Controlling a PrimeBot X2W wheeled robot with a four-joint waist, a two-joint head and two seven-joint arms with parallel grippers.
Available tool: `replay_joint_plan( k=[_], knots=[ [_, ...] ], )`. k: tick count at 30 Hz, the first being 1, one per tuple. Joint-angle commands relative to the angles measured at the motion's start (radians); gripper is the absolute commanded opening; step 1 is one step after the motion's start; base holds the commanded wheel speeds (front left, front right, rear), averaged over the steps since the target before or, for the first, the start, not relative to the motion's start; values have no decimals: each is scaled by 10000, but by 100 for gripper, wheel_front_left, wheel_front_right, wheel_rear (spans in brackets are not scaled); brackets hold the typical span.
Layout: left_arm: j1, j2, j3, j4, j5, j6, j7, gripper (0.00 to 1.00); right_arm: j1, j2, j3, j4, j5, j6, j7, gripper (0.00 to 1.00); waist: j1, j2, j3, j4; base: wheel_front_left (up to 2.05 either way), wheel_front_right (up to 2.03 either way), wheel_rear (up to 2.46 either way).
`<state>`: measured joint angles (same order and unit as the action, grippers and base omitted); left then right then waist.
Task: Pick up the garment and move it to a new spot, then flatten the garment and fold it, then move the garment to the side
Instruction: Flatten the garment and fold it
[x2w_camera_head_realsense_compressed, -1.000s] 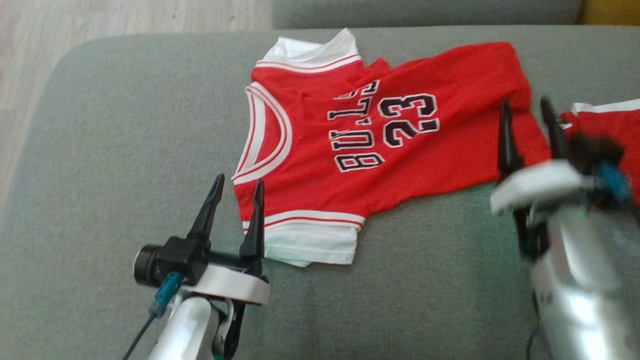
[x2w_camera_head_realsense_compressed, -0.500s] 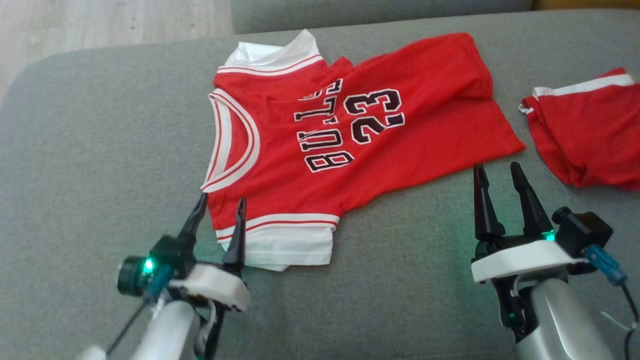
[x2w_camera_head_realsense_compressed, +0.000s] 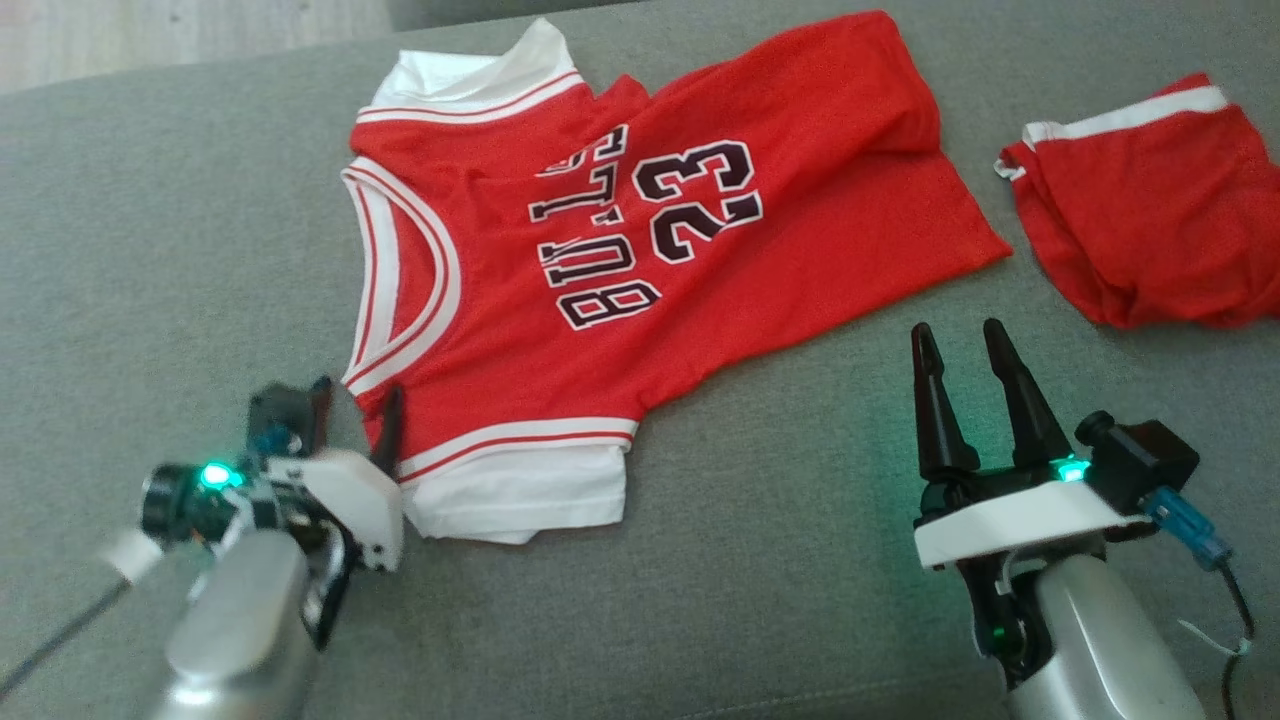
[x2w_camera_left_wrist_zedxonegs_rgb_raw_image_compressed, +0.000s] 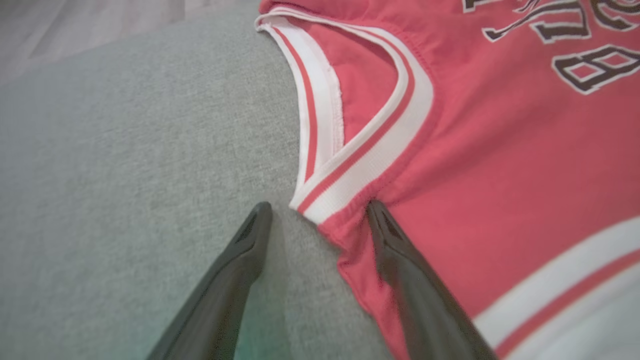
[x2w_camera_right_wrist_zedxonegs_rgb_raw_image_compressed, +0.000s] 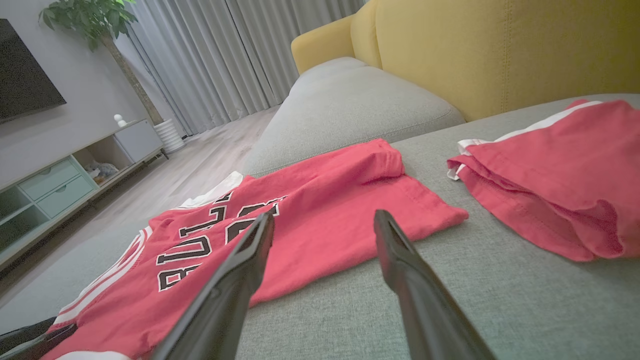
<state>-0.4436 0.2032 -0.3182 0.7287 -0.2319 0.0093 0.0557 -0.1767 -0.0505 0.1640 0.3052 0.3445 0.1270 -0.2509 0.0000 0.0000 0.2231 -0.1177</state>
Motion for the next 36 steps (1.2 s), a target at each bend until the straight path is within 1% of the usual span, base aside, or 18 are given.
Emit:
replay_joint_plan(
  k=[1, 3, 4, 5, 8, 15, 19, 23, 26, 30, 31, 32, 33, 36],
  knots=[
    [-321, 398, 255, 246, 109, -106, 404, 100, -270, 2, 311, -394, 126, 37, -104, 100, 0, 0, 104, -117, 0, 0, 0],
    [-483, 476, 158, 583, 66, -374, 722, 100, -301, 2, 377, -511, 250, 37, -105, 100, 0, 0, 162, -185, 0, 0, 0],
    [-582, 538, 93, 703, 96, -470, 810, 42, -311, 2, 393, -562, 273, 37, -106, 100, 0, 0, 188, -207, 0, 0, 0],
    [-692, 601, 18, 799, 142, -553, 885, 0, -318, 2, 406, -616, 286, 37, -106, 100, 0, 0, 215, -225, 0, 0, 0],
    [-1110, 777, -104, 916, 218, -726, 904, 0, -354, 2, 438, -793, 304, 37, -107, 100, 0, 0, 334, -266, 0, 0, 0],
    [-2558, 1063, -144, 766, 164, -1064, 143, 0, -459, 3, 470, -1050, 305, 37, -107, 100, 0, 0, 603, -298, 0, 0, 0],
    [-3459, 1257, -239, 896, 123, -1217, -2, 0, -542, 3, 600, -1103, 323, 37, -108, 100, 0, 0, 769, -382, 0, 0, 0],
    [-4251, 1517, -367, 1167, 158, -1292, -100, 0, -672, 3, 751, -1139, 402, 37, -108, 100, 0, 0, 925, -507, 0, 0, 0],
    [-4570, 1606, -425, 1354, 157, -1315, -187, 0, -712, 3, 797, -1160, 442, 37, -108, 100, 0, 0, 983, -546, 0, 0, 0],
    [-5087, 1750, -515, 1730, 229, -1331, -666, 0, -771, 3, 866, -1147, 463, 37, -108, 100, 0, 0, 1078, -591, 0, 0, 0],
    [-5169, 1731, -503, 1843, 212, -1319, -813, 19, -779, 3, 872, -1137, 454, 37, -108, 100, 0, 0, 1081, -581, 0, 0, 0],
    [-5219, 1681, -507, 1965, 183, -1319, -940, 75, -781, 3, 870, -1121, 442, 37, -108, 100, 0, 0, 1069, -563, 0, 0, 0],
    [-5221, 1546, -539, 2210, 107, -1327, -1178, 100, -779, 3, 844, -1072, 417, 37, -108, 100, 0, 0, 1005, -510, 0, 0, 0],
    [-5020, 1287, -607, 2433, 43, -1295, -1653, 100, -738, 3, 779, -999, 353, 37, -108, 100, 0, 0, 804, -367, 0, 0, 0]
  ],
)
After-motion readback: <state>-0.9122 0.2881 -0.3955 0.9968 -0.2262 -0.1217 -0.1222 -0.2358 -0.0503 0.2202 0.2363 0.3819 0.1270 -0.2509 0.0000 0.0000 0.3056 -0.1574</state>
